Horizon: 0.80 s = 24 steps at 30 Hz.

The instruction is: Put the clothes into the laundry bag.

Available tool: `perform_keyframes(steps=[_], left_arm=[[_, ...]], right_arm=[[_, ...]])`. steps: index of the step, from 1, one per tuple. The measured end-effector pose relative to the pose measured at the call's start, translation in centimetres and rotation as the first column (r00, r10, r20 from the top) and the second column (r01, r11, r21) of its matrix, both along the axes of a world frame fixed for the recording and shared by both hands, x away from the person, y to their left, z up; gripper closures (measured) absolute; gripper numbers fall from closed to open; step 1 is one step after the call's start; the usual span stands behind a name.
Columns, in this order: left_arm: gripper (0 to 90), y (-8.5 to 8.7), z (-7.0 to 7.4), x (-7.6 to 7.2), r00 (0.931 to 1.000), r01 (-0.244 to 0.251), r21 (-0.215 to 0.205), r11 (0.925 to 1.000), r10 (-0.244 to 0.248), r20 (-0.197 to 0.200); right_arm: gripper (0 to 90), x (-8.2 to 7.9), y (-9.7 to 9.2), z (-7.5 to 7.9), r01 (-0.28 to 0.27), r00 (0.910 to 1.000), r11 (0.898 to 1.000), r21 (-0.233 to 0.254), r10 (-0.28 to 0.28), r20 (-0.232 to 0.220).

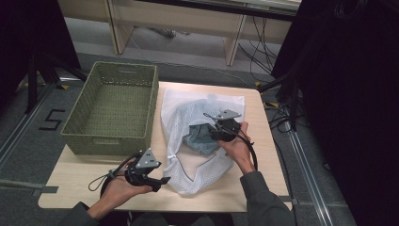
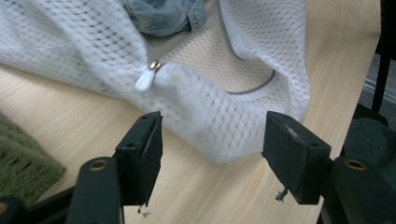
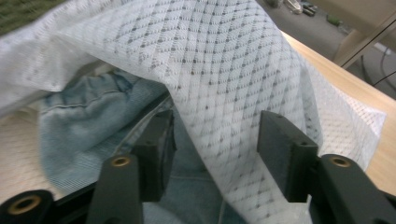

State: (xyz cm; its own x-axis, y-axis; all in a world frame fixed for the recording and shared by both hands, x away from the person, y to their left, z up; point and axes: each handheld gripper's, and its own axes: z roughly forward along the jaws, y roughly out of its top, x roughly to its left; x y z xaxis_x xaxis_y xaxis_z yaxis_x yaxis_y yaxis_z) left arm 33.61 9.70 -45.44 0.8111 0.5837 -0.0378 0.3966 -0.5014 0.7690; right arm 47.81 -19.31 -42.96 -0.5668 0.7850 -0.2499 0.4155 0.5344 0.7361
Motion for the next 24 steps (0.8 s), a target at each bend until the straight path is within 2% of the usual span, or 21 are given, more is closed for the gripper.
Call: perform_keyframes(steps=[1, 2, 3, 4, 5, 6, 7, 8, 10, 11, 12, 13, 14, 15, 17, 18, 19, 20, 21, 23, 24], left_arm=[[35.8, 0.5, 0.2, -0.1, 0.9999, -0.010, 0.001, 0.9999, 0.010, 0.003], [35.2, 0.5, 0.2, -0.1, 0.9999, -0.010, 0.001, 0.9999, 0.010, 0.003], [34.3, 0.7, 0.2, -0.3, 0.9997, -0.024, -0.003, 0.9997, 0.024, -0.005], [34.3, 0.9, 0.2, -0.3, 0.9993, -0.036, -0.014, 0.9993, 0.035, -0.014], [34.0, 1.1, 0.2, -0.4, 0.9990, -0.042, -0.017, 0.9990, 0.042, -0.012], [34.0, 1.6, 0.2, -0.4, 0.9986, -0.052, -0.024, 0.9984, 0.051, -0.015], [34.0, 1.6, 0.2, -0.4, 0.9986, -0.052, -0.024, 0.9984, 0.051, -0.015], [34.0, 2.0, 0.3, -0.3, 0.9980, -0.062, -0.028, 0.9977, 0.062, -0.014], [33.8, 2.1, 0.3, -0.3, 0.9977, -0.067, -0.026, 0.9974, 0.067, -0.010], [33.6, 2.3, 0.3, -0.4, 0.9972, -0.074, -0.028, 0.9969, 0.074, -0.012], [33.5, 2.4, 0.3, -0.3, 0.9969, -0.077, -0.032, 0.9965, 0.077, -0.016], [33.5, 2.4, 0.3, -0.3, 0.9969, -0.077, -0.032, 0.9965, 0.077, -0.016], [33.5, 2.5, 0.3, -0.3, 0.9969, -0.078, -0.031, 0.9965, 0.078, -0.011], [33.5, 2.6, 0.3, -0.2, 0.9959, -0.090, -0.038, 0.9952, 0.090, -0.010], [33.6, 2.6, 0.3, -0.2, 0.9956, -0.094, -0.039, 0.9948, 0.094, -0.007], [33.6, 2.7, 0.3, -0.2, 0.9955, -0.095, -0.033, 0.9949, 0.095, -0.003], [33.5, 2.7, 0.3, -0.3, 0.9945, -0.104, -0.038, 0.9938, 0.104, -0.009], [33.5, 2.7, 0.3, -0.3, 0.9945, -0.104, -0.038, 0.9938, 0.104, -0.009], [33.5, 2.9, 0.3, -0.3, 0.9956, -0.093, -0.038, 0.9949, 0.093, -0.002], [33.5, 3.1, 0.4, -0.3, 0.9947, -0.103, -0.036, 0.9940, 0.103, -0.002], [33.5, 3.1, 0.4, -0.3, 0.9947, -0.103, -0.036, 0.9940, 0.103, -0.002]], right_arm=[[56.6, 0.3, 0.2, -0.1, -0.003, 1.0000, 1.000, -0.021, 0.003, 0.004], [62.8, 0.7, 0.3, -0.2, -0.013, 0.9992, 0.999, -0.053, 0.015, 0.038], [72.6, 0.8, 0.5, -0.2, 0.030, 0.9986, 0.999, -0.040, -0.028, 0.045], [72.6, 0.8, 0.5, -0.2, 0.030, 0.9986, 0.999, -0.040, -0.028, 0.045], [79.0, 1.1, 0.4, -0.1, 0.016, 0.9978, 0.999, -0.046, -0.013, 0.065], [88.3, 1.0, 0.1, 0.4, -0.002, 0.9982, 0.998, -0.056, 0.006, 0.060], [89.7, 0.8, 0.1, 0.6, 0.006, 0.9983, 0.999, -0.036, -0.004, 0.058], [90.0, 0.8, -0.2, 1.2, -0.023, 0.9970, 0.998, -0.057, 0.028, 0.073], [90.0, 0.5, -0.3, 1.7, -0.020, 0.9979, 0.999, -0.042, 0.022, 0.061], [90.0, -0.4, -0.5, 3.0, -0.019, 0.9980, 1.000, -0.013, 0.019, 0.060], [90.0, -1.0, -0.6, 3.8, -0.033, 0.9973, 0.999, -0.012, 0.034, 0.065], [90.0, -1.0, -0.6, 3.8, -0.033, 0.9973, 0.999, -0.012, 0.034, 0.065], [90.0, -1.7, -0.7, 4.6, -0.050, 0.9965, 0.999, -0.008, 0.051, 0.067], [90.0, -3.0, -0.6, 6.0, -0.087, 0.9935, 0.996, -0.012, 0.088, 0.072], [90.0, -4.1, -0.4, 6.9, -0.118, 0.9895, 0.993, -0.015, 0.119, 0.082], [90.0, -5.0, -0.3, 7.4, -0.135, 0.9882, 0.991, -0.008, 0.135, 0.071], [90.0, -5.6, -0.2, 7.7, -0.161, 0.9851, 0.987, -0.014, 0.161, 0.060], [90.0, -5.6, -0.2, 7.7, -0.161, 0.9851, 0.987, -0.014, 0.161, 0.060], [90.0, -6.9, 0.1, 7.7, -0.202, 0.9790, 0.979, -0.021, 0.202, 0.027], [90.0, -8.3, 0.3, 7.2, -0.223, 0.9748, 0.974, -0.030, 0.222, -0.023], [90.0, -8.7, 0.3, 6.9, -0.244, 0.9696, 0.969, -0.046, 0.243, -0.026]])
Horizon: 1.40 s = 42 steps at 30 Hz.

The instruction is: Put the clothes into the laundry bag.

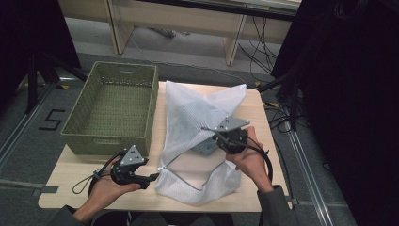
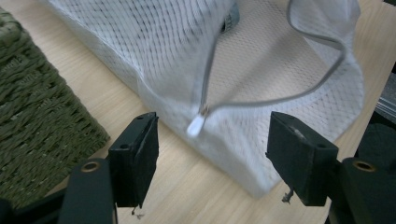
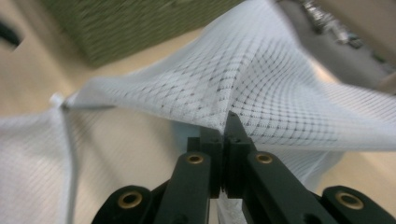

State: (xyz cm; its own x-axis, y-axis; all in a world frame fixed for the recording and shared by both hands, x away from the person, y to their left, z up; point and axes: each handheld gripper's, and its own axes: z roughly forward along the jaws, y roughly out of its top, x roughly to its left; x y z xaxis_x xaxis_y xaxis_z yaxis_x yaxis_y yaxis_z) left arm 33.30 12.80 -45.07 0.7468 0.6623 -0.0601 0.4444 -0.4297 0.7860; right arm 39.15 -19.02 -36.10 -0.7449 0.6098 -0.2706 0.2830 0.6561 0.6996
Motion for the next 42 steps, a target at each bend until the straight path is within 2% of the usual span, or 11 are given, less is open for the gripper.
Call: perform_keyframes(steps=[6, 11, 14, 18, 21, 24, 25, 28, 33, 38, 42], left_arm=[[33.3, 0.3, -0.1, 0.1, 0.9999, -0.007, -0.005, 1.0000, 0.007, -0.008], [32.0, 0.5, -0.2, 0.2, 0.9999, -0.005, 0.020, 0.9998, 0.005, -0.011], [31.8, 0.6, -0.3, 0.3, 1.0000, -0.002, 0.030, 0.9995, 0.002, -0.007], [31.6, 0.6, -0.3, 0.2, 0.9999, -0.007, 0.022, 0.9997, 0.007, -0.011], [31.4, 0.8, -0.3, 0.2, 0.9999, -0.004, 0.024, 0.9997, 0.004, -0.011], [31.2, 1.0, -0.2, 0.1, 0.9999, -0.009, 0.021, 0.9997, 0.010, -0.011], [31.1, 1.0, -0.2, 0.1, 0.9998, -0.014, 0.021, 0.9997, 0.014, -0.015], [30.9, 1.3, -0.2, 0.0, 0.9998, -0.019, 0.023, 0.9995, 0.020, -0.011], [30.7, 1.6, -0.2, -0.1, 0.9994, -0.032, 0.020, 0.9993, 0.033, -0.014], [30.7, 2.1, -0.2, -0.2, 0.9994, -0.029, 0.022, 0.9993, 0.030, -0.018], [30.7, 2.4, -0.1, -0.2, 0.9997, -0.020, 0.028, 0.9994, 0.021, -0.012]], right_arm=[[90.0, -1.8, 0.2, -4.2, -0.024, 0.9942, 0.998, -0.054, 0.018, -0.106], [90.0, -2.1, 0.7, -8.6, -0.074, 0.9641, 0.984, -0.164, 0.029, -0.264], [87.2, -1.7, 0.4, -9.4, -0.063, 0.9624, 0.981, -0.181, 0.011, -0.271], [77.6, -1.6, -0.2, -8.6, -0.051, 0.9704, 0.987, -0.150, 0.013, -0.241], [59.8, -1.7, -0.4, -8.4, -0.023, 0.9732, 0.994, -0.110, -0.003, -0.230], [48.0, -1.8, -0.8, -8.5, 0.006, 0.9728, 0.999, -0.036, -0.014, -0.231], [46.0, -1.9, -1.2, -8.3, 0.016, 0.9645, 0.999, 0.033, -0.007, -0.264], [41.5, -1.8, -2.0, -8.0, 0.037, 0.9718, 0.993, 0.115, -0.009, -0.236], [39.5, -2.4, -2.9, -7.1, 0.104, 0.9614, 0.964, 0.246, -0.034, -0.273], [38.6, -2.6, -3.4, -7.0, 0.128, 0.9760, 0.965, 0.229, -0.081, -0.202], [36.5, -3.0, -3.7, -7.0, 0.163, 0.9664, 0.957, 0.241, -0.106, -0.234]])
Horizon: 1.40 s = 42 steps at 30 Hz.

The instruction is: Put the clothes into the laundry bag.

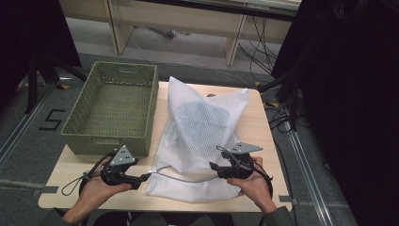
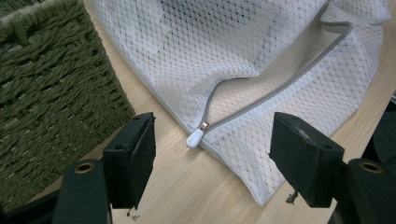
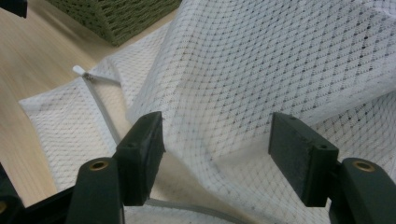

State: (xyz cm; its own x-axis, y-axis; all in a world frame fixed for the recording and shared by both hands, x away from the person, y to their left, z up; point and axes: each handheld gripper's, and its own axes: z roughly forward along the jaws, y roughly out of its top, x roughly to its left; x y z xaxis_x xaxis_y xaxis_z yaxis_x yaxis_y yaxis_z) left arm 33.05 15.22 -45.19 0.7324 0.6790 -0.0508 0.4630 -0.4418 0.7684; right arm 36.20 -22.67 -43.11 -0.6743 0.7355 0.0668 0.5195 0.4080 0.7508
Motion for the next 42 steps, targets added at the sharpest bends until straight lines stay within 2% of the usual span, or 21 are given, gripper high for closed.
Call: perform_keyframes(steps=[4, 11, 13, 17, 18, 19, 20, 21, 22, 23, 25, 27, 28, 29, 30, 31, 32, 35, 36, 39, 42], left_arm=[[30.4, 0.3, -0.1, -0.1, 1.0000, -0.008, -0.011, 0.9999, 0.008, -0.004], [28.3, 0.7, -0.2, -0.3, 0.9999, -0.001, -0.016, 0.9999, 0.000, -0.013], [27.5, 0.9, -0.3, -0.4, 0.9999, 0.006, -0.012, 0.9999, -0.006, -0.015], [26.2, 1.0, -0.5, -0.6, 0.9996, 0.011, -0.005, 0.9999, -0.011, -0.024], [25.8, 1.0, -0.5, -0.6, 0.9996, 0.017, -0.004, 0.9998, -0.017, -0.023], [25.3, 1.0, -0.6, -0.7, 0.9995, 0.015, -0.006, 0.9999, -0.015, -0.026], [25.0, 1.0, -0.6, -0.8, 0.9995, 0.015, -0.008, 0.9999, -0.015, -0.026], [24.9, 1.1, -0.7, -0.9, 0.9996, 0.007, -0.008, 0.9999, -0.007, -0.026], [24.3, 1.1, -0.7, -1.0, 0.9994, 0.007, -0.006, 1.0000, -0.007, -0.033], [23.7, 1.0, -0.8, -1.1, 0.9992, -0.001, -0.015, 0.9999, 0.001, -0.039], [22.7, 1.0, -1.0, -1.2, 0.9994, 0.003, -0.002, 1.0000, -0.003, -0.034], [21.8, 0.9, -1.2, -1.4, 0.9989, 0.001, 0.003, 1.0000, 0.000, -0.047], [21.8, 0.9, -1.2, -1.5, 0.9991, 0.016, 0.015, 0.9998, -0.015, -0.040], [21.6, 0.8, -1.3, -1.7, 0.9990, 0.005, 0.001, 1.0000, -0.005, -0.044], [21.2, 0.7, -1.3, -1.8, 0.9988, 0.004, 0.003, 1.0000, -0.004, -0.048], [20.8, 0.8, -1.2, -1.9, 0.9994, 0.010, 0.013, 0.9999, -0.010, -0.034], [20.6, 0.7, -1.2, -2.1, 0.9989, 0.001, -0.002, 1.0000, -0.001, -0.048], [20.2, 0.8, -1.0, -2.5, 0.9991, 0.000, 0.005, 1.0000, 0.000, -0.043], [20.2, 0.8, -1.0, -2.6, 0.9992, 0.001, -0.001, 1.0000, -0.002, -0.040], [20.2, 0.6, -1.0, -3.1, 0.9991, 0.001, -0.020, 0.9998, -0.002, -0.041], [20.1, 0.6, -0.9, -3.2, 0.9993, 0.025, -0.003, 0.9997, -0.025, -0.026]], right_arm=[[33.7, -0.1, -0.2, -0.1, 0.007, 0.9997, 1.000, 0.005, -0.007, 0.025], [31.6, -0.8, -0.5, 0.1, 0.025, 0.9994, 0.997, 0.077, -0.027, 0.024], [31.6, -1.0, -0.7, -0.1, 0.022, 0.9990, 0.998, 0.061, -0.025, 0.039], [31.3, -1.4, -1.1, -0.3, 0.034, 0.9993, 0.999, 0.032, -0.035, 0.010], [31.3, -1.4, -1.1, -0.5, 0.036, 0.9990, 0.999, 0.037, -0.037, 0.026], [31.1, -1.7, -1.0, -0.4, 0.048, 0.9989, 0.998, 0.044, -0.047, -0.006], [31.0, -1.7, -1.2, -0.5, 0.032, 0.9994, 0.999, 0.032, -0.032, 0.014], [30.7, -2.0, -1.1, -0.4, 0.049, 0.9987, 0.998, 0.045, -0.048, -0.014], [30.3, -2.0, -1.1, -0.6, 0.046, 0.9989, 0.998, 0.046, -0.046, 0.004], [30.0, -2.2, -1.2, -0.5, 0.043, 0.9989, 0.998, 0.050, -0.042, -0.023], [29.1, -2.3, -1.4, -0.7, 0.028, 0.9996, 0.999, 0.027, -0.028, 0.004], [28.8, -2.8, -1.3, -0.8, 0.039, 0.9991, 0.999, 0.034, -0.038, -0.020], [28.8, -2.9, -1.3, -0.9, 0.035, 0.9993, 0.999, 0.033, -0.035, -0.016], [28.8, -3.0, -1.4, -1.1, 0.036, 0.9994, 0.999, 0.019, -0.036, -0.004], [28.8, -3.1, -1.5, -1.1, 0.033, 0.9994, 0.999, 0.005, -0.033, -0.011], [28.8, -3.5, -1.3, -1.1, 0.063, 0.9974, 0.998, 0.018, -0.062, -0.038], [28.7, -3.4, -1.6, -1.2, 0.047, 0.9984, 0.999, -0.002, -0.047, -0.031], [28.6, -4.0, -1.7, -1.3, 0.045, 0.9985, 0.999, -0.001, -0.045, -0.030], [28.6, -4.1, -1.7, -1.4, 0.036, 0.9993, 0.999, -0.004, -0.036, -0.013], [28.6, -4.7, -1.8, -1.4, 0.040, 0.9989, 0.999, -0.002, -0.040, -0.022], [28.4, -5.2, -1.9, -1.4, 0.036, 0.9992, 0.999, -0.001, -0.036, -0.019]])
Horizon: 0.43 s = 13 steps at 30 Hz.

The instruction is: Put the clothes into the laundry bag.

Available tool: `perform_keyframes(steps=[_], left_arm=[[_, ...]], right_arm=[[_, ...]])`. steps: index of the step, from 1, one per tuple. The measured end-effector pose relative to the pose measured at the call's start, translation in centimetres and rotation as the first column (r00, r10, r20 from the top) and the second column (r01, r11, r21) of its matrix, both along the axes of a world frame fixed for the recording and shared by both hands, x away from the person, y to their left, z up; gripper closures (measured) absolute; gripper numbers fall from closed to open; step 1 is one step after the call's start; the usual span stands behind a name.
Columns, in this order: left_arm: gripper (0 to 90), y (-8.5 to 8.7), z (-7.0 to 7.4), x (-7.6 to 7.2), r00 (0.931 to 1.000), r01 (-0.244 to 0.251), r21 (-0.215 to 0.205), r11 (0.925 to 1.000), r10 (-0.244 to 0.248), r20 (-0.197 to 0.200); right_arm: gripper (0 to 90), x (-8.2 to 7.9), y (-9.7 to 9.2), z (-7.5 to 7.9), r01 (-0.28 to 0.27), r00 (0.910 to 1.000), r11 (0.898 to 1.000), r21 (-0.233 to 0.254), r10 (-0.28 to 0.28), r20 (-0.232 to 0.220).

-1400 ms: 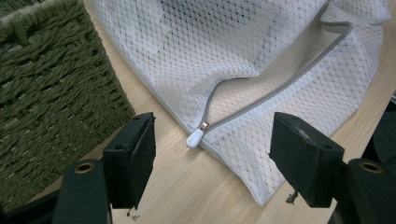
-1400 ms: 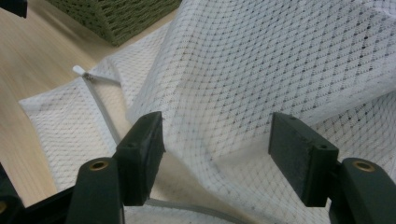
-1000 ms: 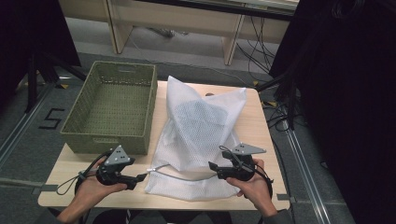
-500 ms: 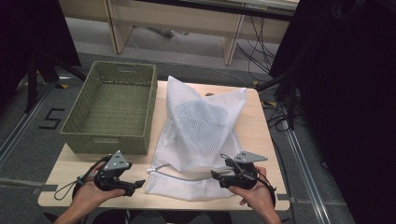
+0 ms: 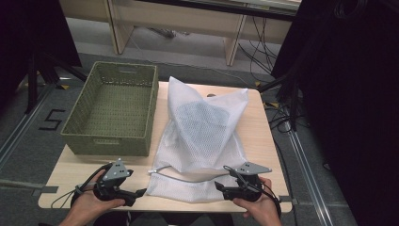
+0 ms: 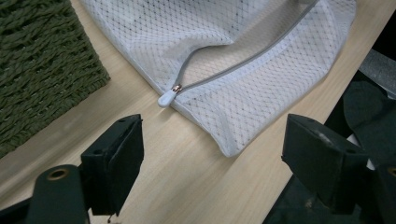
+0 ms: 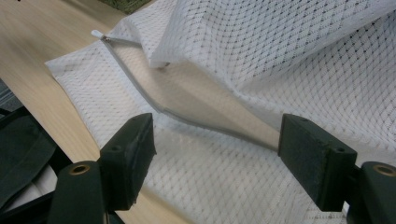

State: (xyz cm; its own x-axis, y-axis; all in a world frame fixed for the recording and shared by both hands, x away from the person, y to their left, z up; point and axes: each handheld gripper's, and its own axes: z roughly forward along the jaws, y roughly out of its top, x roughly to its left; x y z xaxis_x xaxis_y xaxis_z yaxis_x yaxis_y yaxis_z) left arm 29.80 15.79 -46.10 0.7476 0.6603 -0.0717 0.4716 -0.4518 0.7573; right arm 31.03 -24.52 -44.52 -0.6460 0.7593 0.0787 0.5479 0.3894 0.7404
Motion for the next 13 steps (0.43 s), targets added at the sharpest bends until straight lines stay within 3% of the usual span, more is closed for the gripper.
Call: perform_keyframes(steps=[1, 2, 3, 7, 13], left_arm=[[20.1, -0.04, -0.01, -0.04, 1.0000, -0.006, 0.003, 1.0000, 0.006, -0.001], [20.1, 0.02, -0.03, 0.04, 1.0000, 0.000, 0.004, 1.0000, 0.000, 0.003], [20.1, -0.03, -0.10, 0.02, 0.9998, -0.018, -0.010, 0.9998, 0.018, -0.008], [20.1, 0.16, -0.04, 0.11, 0.9994, -0.035, -0.004, 0.9994, 0.034, -0.007], [20.1, 0.17, -0.13, 0.28, 0.9998, -0.022, 0.006, 0.9997, 0.022, -0.004]], right_arm=[[28.4, -0.21, 0.13, -0.04, 0.004, 1.0000, 1.000, 0.016, -0.004, -0.008], [28.3, -0.23, -0.07, 0.04, -0.005, 1.0000, 1.000, -0.007, 0.005, 0.005], [28.4, -0.53, 0.12, 0.05, 0.016, 0.9997, 1.000, 0.008, -0.016, -0.018], [28.3, -0.46, -0.02, -0.04, -0.007, 0.9999, 1.000, -0.012, 0.007, 0.009], [28.4, -0.42, -0.04, -0.09, 0.000, 1.0000, 1.000, -0.005, 0.000, 0.005]])
